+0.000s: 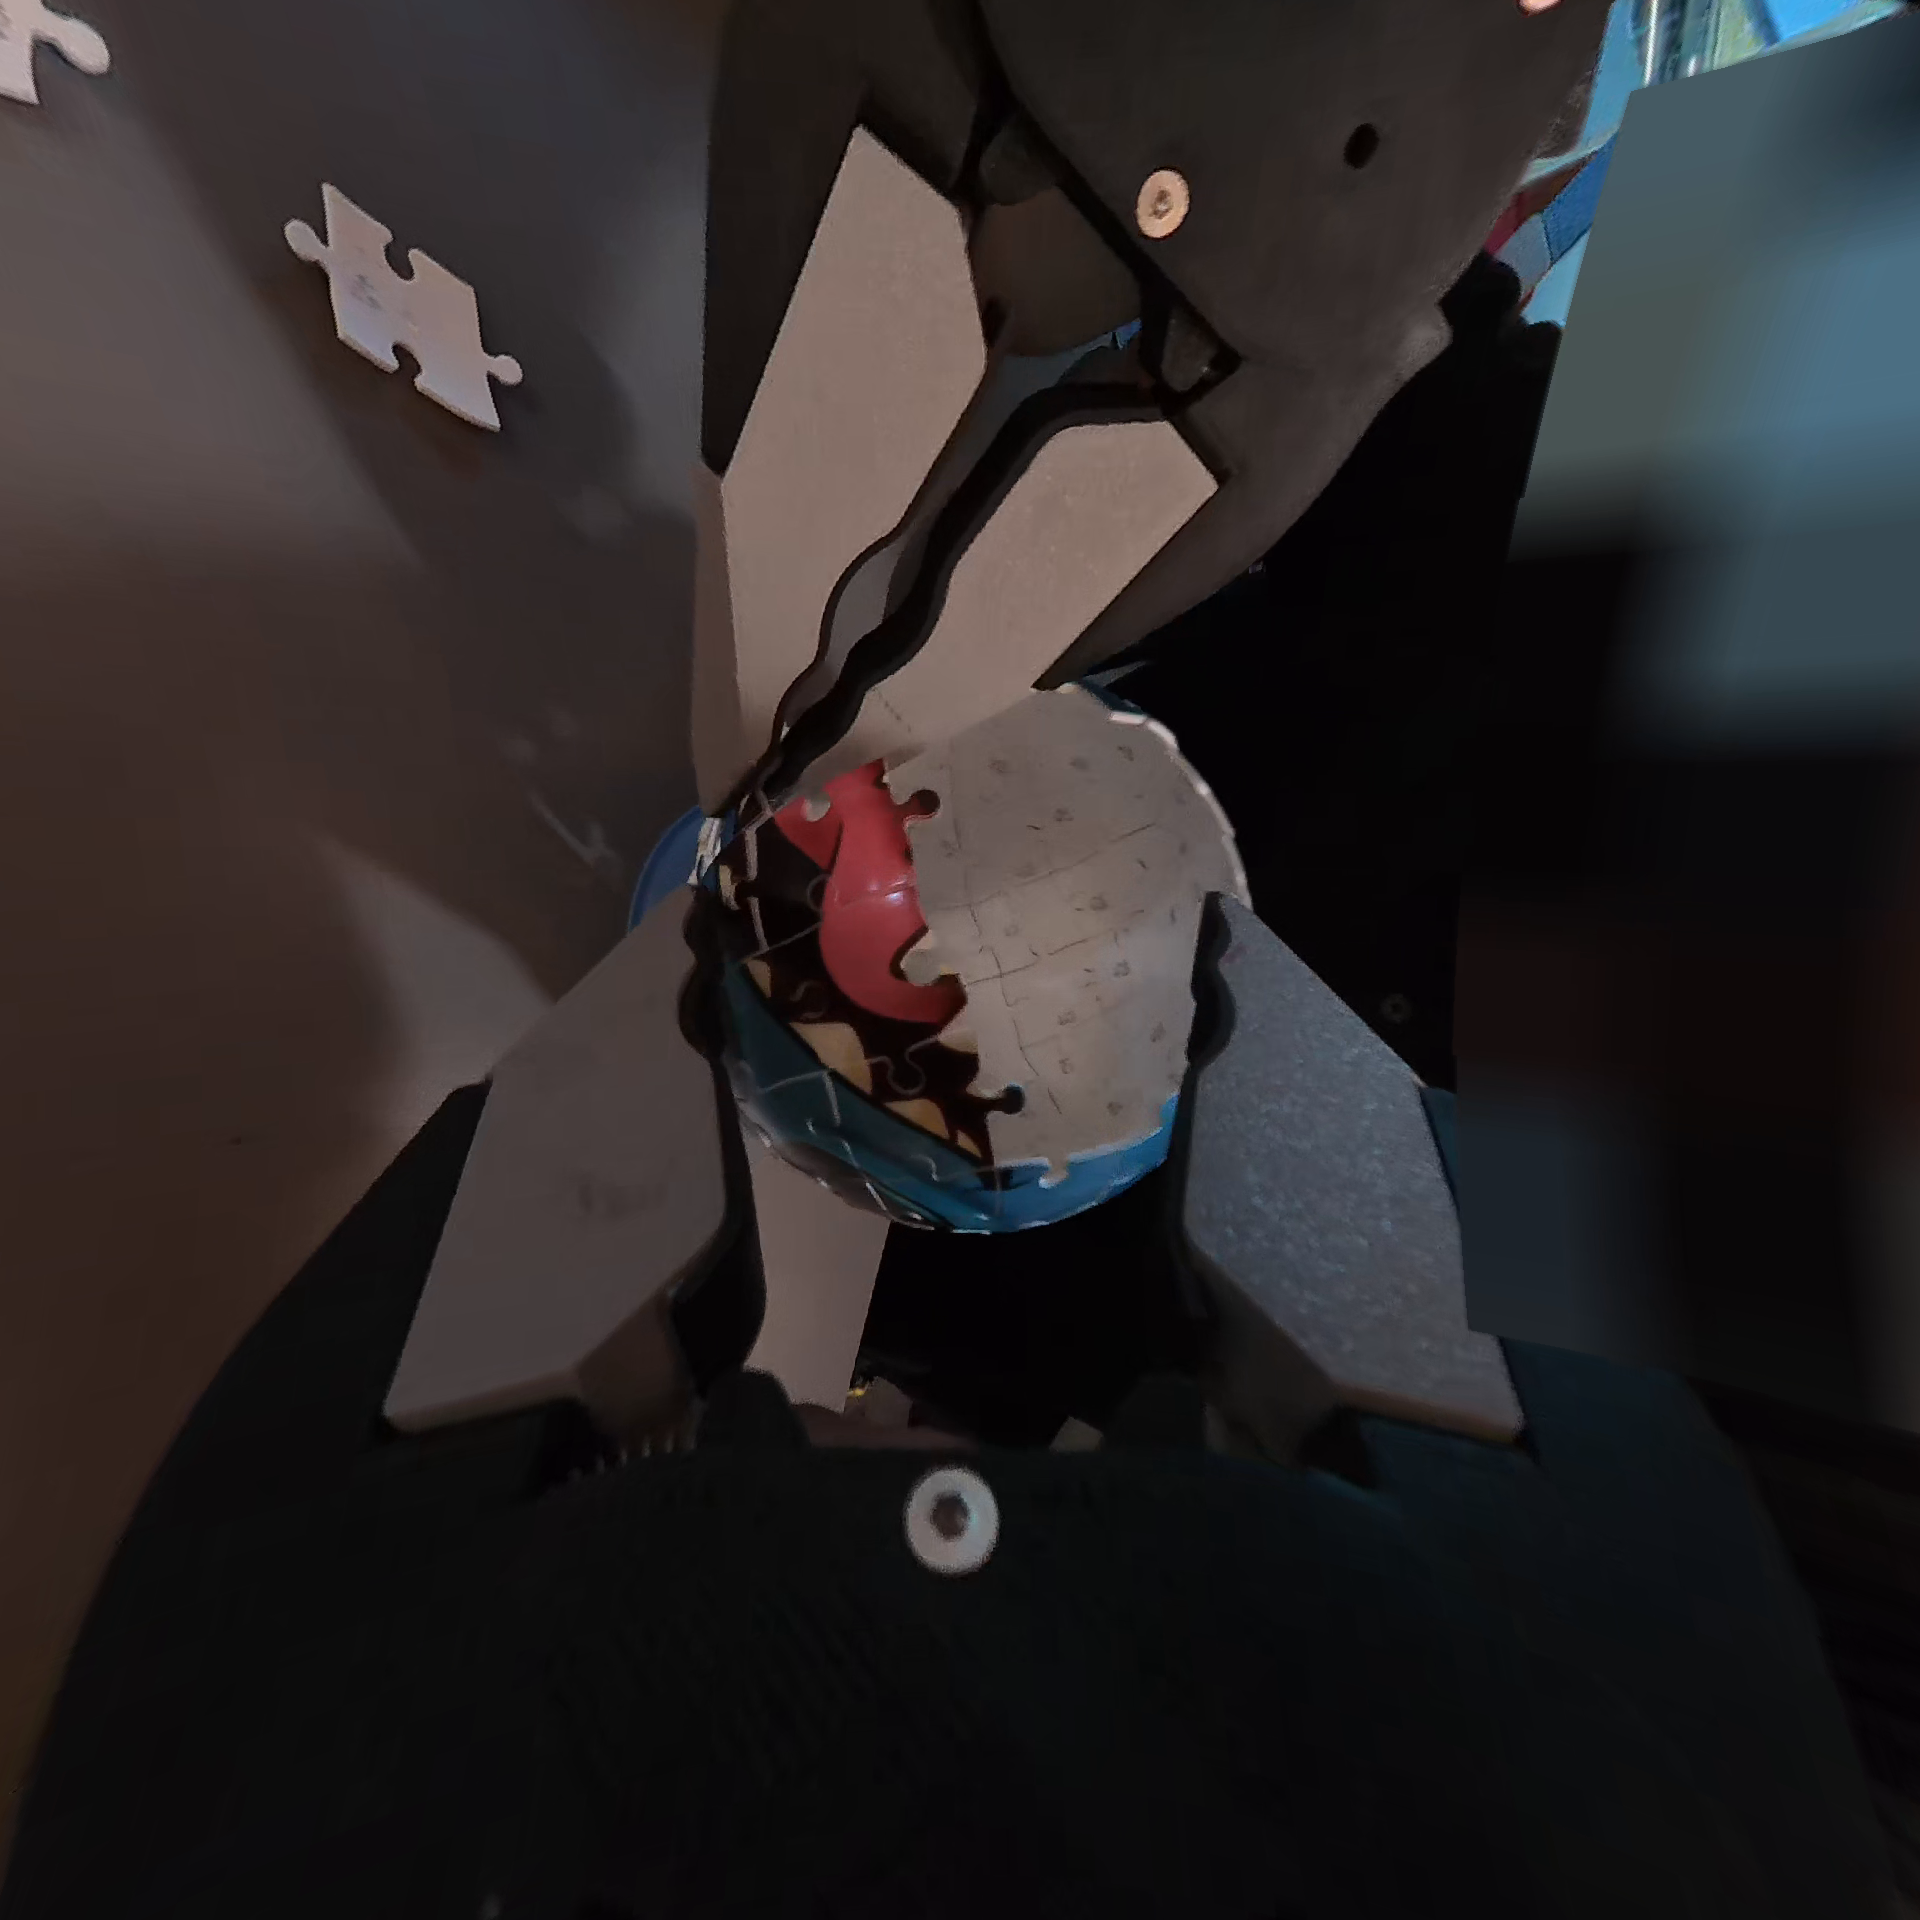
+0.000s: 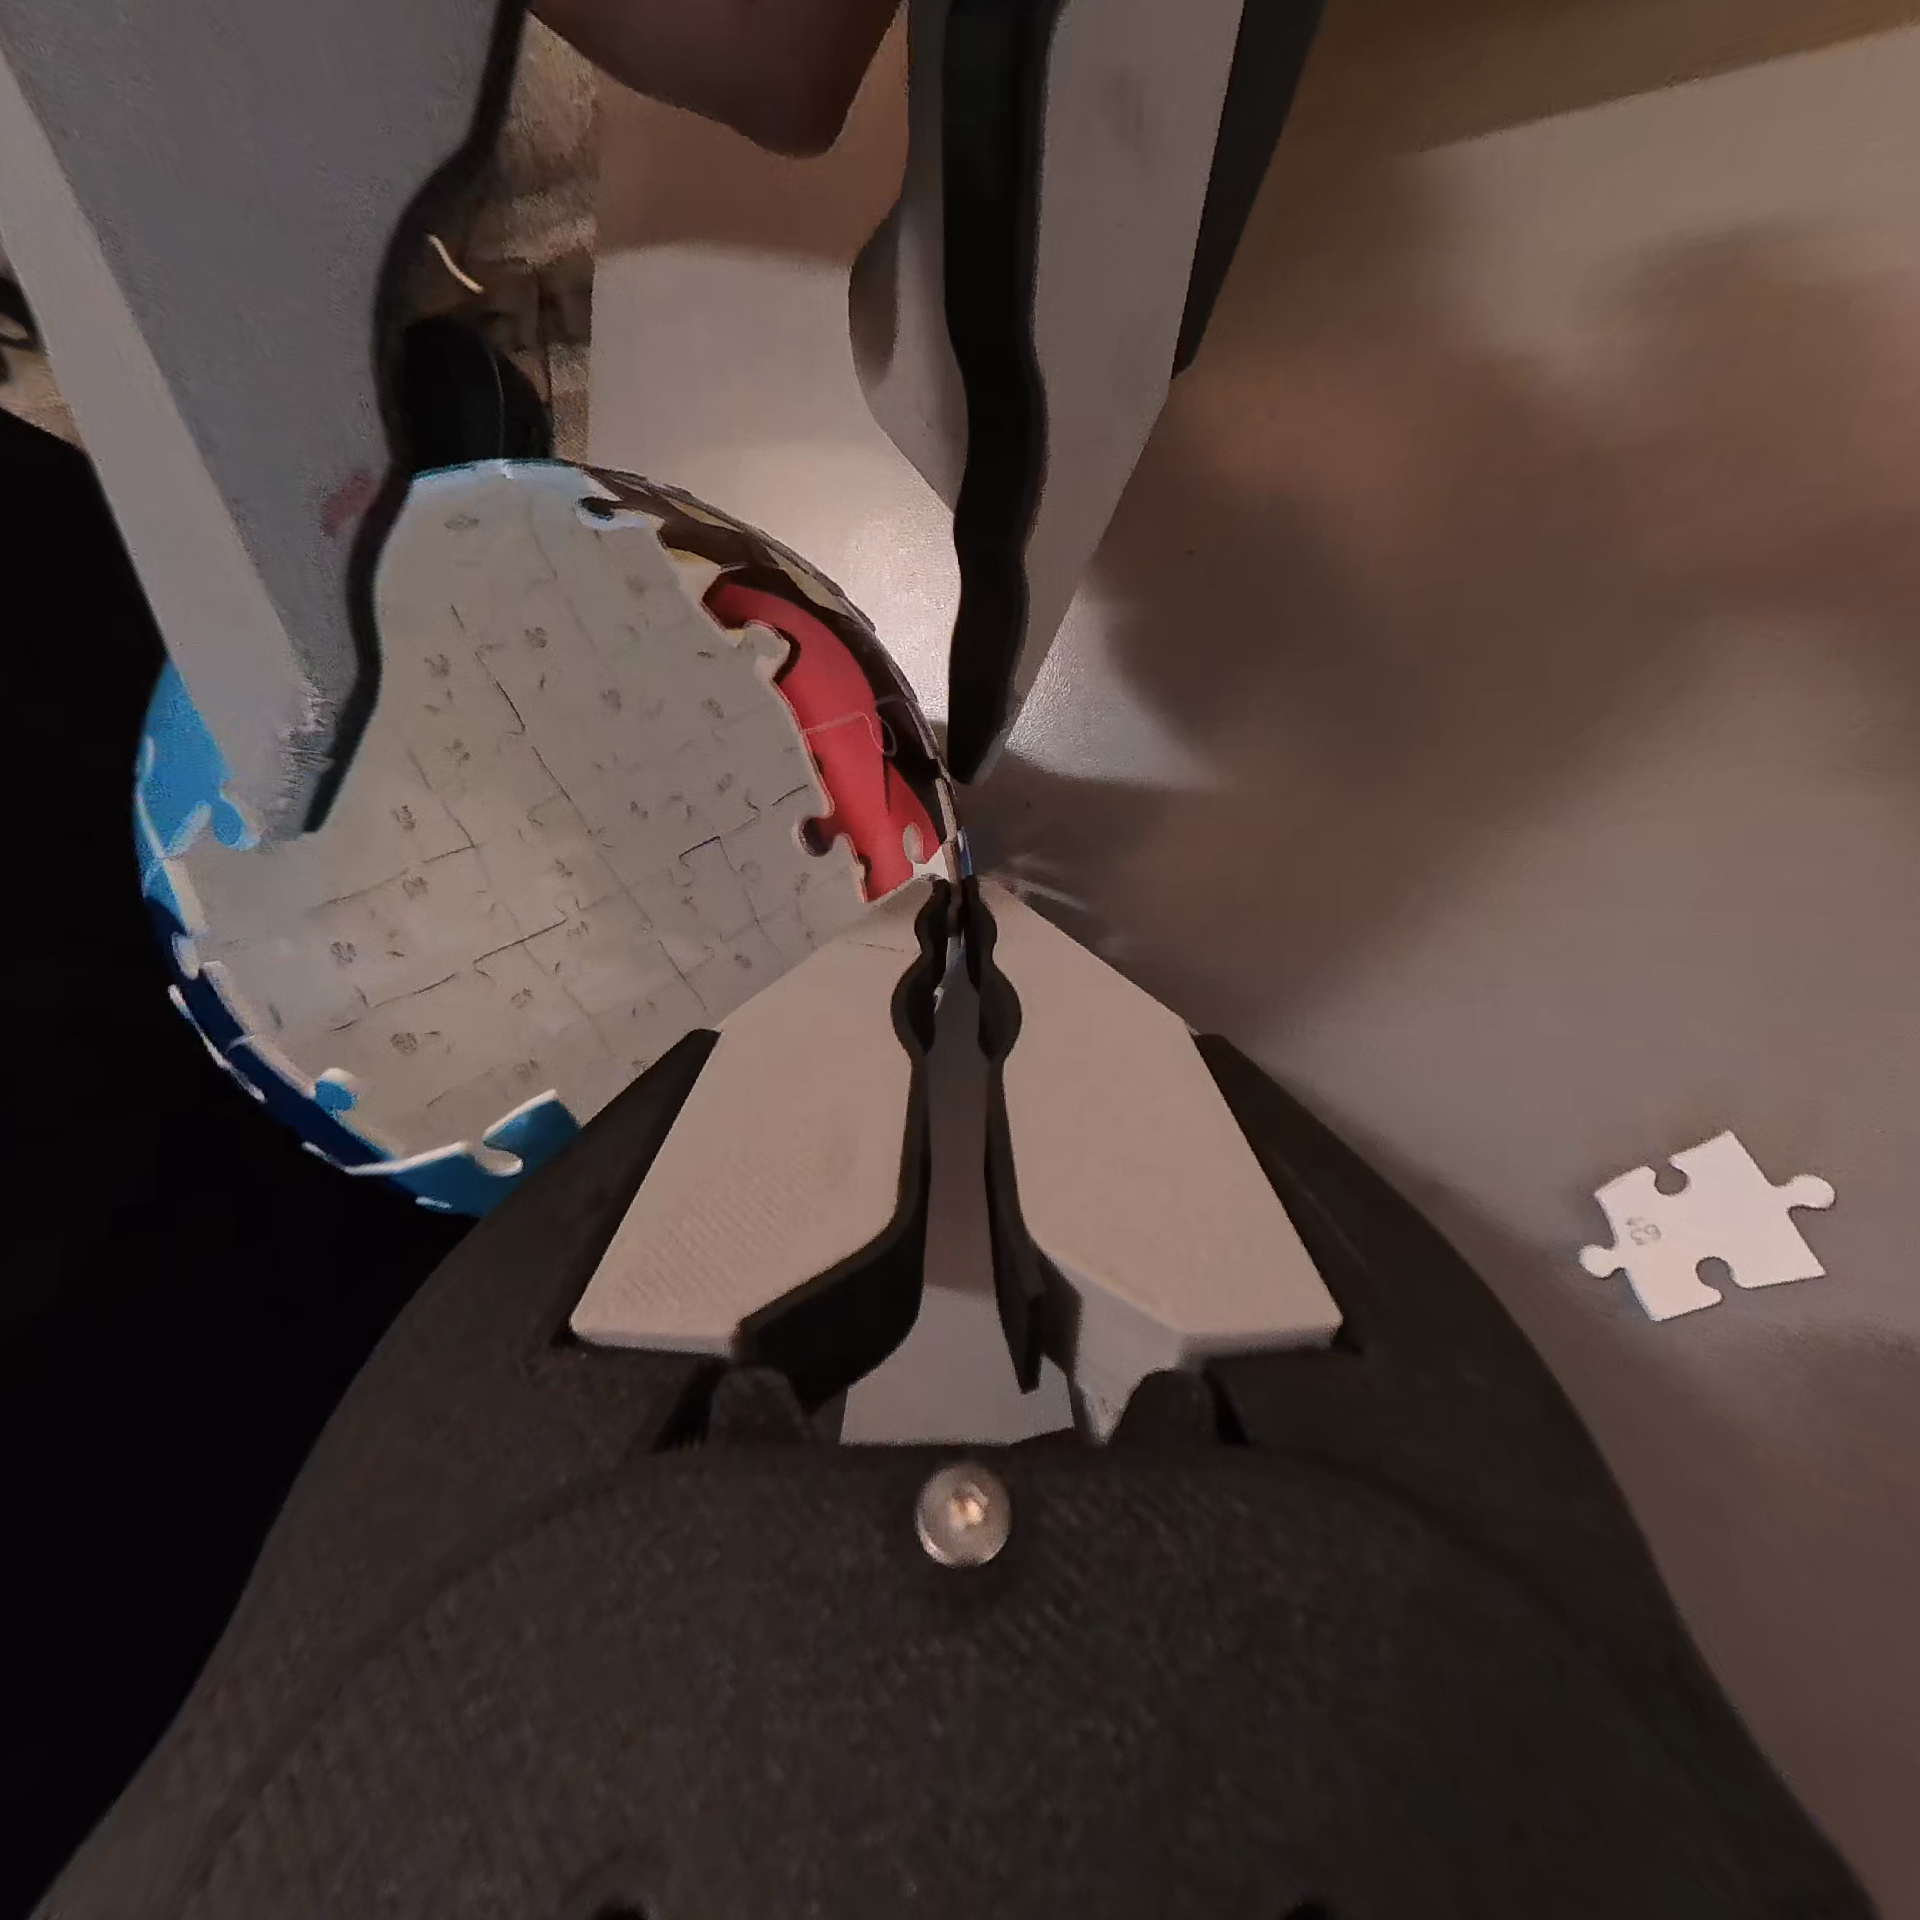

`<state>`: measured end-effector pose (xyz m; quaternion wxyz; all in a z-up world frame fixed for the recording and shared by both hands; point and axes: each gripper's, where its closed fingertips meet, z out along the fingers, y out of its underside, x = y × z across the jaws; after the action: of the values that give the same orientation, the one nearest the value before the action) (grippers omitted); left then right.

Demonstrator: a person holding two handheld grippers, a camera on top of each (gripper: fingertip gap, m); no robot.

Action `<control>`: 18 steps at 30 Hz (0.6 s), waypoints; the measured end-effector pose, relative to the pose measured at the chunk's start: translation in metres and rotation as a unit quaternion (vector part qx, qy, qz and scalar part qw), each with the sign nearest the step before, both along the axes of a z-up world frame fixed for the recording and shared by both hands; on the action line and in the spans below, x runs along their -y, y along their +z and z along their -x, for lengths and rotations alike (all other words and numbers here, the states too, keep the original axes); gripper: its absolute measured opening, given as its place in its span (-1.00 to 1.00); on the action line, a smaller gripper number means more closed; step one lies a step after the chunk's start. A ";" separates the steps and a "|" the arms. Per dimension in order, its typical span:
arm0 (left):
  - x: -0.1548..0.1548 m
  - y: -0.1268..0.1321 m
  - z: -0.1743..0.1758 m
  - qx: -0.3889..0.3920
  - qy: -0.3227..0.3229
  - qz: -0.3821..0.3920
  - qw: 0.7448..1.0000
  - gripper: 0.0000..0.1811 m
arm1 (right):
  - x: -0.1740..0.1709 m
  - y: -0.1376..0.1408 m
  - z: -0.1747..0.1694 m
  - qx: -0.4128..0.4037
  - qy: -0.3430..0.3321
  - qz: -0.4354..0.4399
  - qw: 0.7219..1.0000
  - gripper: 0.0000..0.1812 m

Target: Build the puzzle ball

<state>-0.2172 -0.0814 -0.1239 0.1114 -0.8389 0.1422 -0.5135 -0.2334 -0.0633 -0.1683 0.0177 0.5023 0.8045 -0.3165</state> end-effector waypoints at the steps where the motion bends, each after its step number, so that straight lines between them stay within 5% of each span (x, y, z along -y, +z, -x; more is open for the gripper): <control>1: 0.001 -0.001 0.000 -0.001 -0.001 0.003 1.000 -0.01 | 0.000 0.000 0.000 0.001 0.002 -0.002 1.000 -1.00; 18: 0.002 -0.001 -0.002 -0.003 0.000 0.002 1.000 0.00 | 0.005 -0.007 0.001 0.012 0.006 0.012 1.000 -0.98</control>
<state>-0.2156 -0.0837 -0.1253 0.1091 -0.8407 0.1415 -0.5111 -0.2348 -0.0682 -0.1749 0.0353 0.5013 0.8034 -0.3194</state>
